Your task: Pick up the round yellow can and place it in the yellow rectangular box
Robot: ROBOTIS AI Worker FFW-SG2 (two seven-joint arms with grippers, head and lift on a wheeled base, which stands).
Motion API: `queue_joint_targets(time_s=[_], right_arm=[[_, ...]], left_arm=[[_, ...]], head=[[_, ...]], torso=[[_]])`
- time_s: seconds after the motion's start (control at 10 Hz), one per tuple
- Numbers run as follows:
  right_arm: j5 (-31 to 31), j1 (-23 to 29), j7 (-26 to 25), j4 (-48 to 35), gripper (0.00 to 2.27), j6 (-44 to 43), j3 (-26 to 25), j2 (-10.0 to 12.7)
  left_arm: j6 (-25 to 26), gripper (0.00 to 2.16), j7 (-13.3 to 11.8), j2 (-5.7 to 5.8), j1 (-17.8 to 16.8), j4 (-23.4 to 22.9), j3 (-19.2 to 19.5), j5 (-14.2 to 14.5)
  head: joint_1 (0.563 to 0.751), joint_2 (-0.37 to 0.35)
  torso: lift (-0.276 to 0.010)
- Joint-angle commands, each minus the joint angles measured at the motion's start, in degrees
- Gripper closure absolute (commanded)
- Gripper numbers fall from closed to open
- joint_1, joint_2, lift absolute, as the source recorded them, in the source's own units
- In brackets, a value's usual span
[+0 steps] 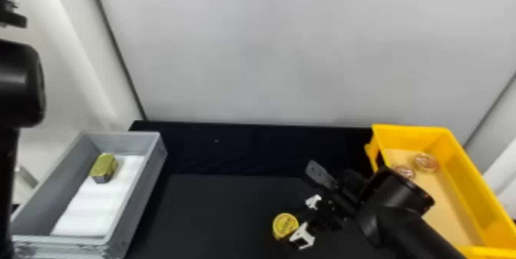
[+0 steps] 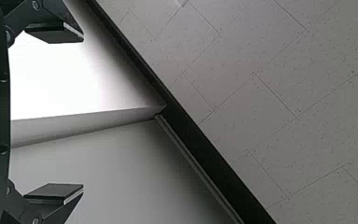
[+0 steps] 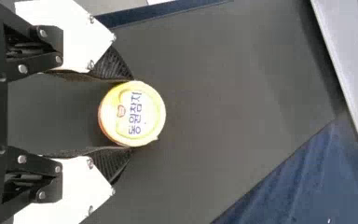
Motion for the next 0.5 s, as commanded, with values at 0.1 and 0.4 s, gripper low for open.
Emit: queue_joint_targets(time_s=[0.1,0.4], right_arm=[[0.02,0.93,0.62,-2.79,0.62,1.49,-0.51,-0.44],[1.77,2.87,2.73,-10.61,0.62,5.71,-3.15,-1.76]], left_arm=[[0.30,0.14,-0.08,0.16,0.01,0.00,-0.04,0.06],[0.83,0.14,-0.17,1.04,0.19,-0.36,-0.04,0.15]], head=[[0.663,0.054],[0.663,0.054]], torso=[[-0.010],[-0.010]])
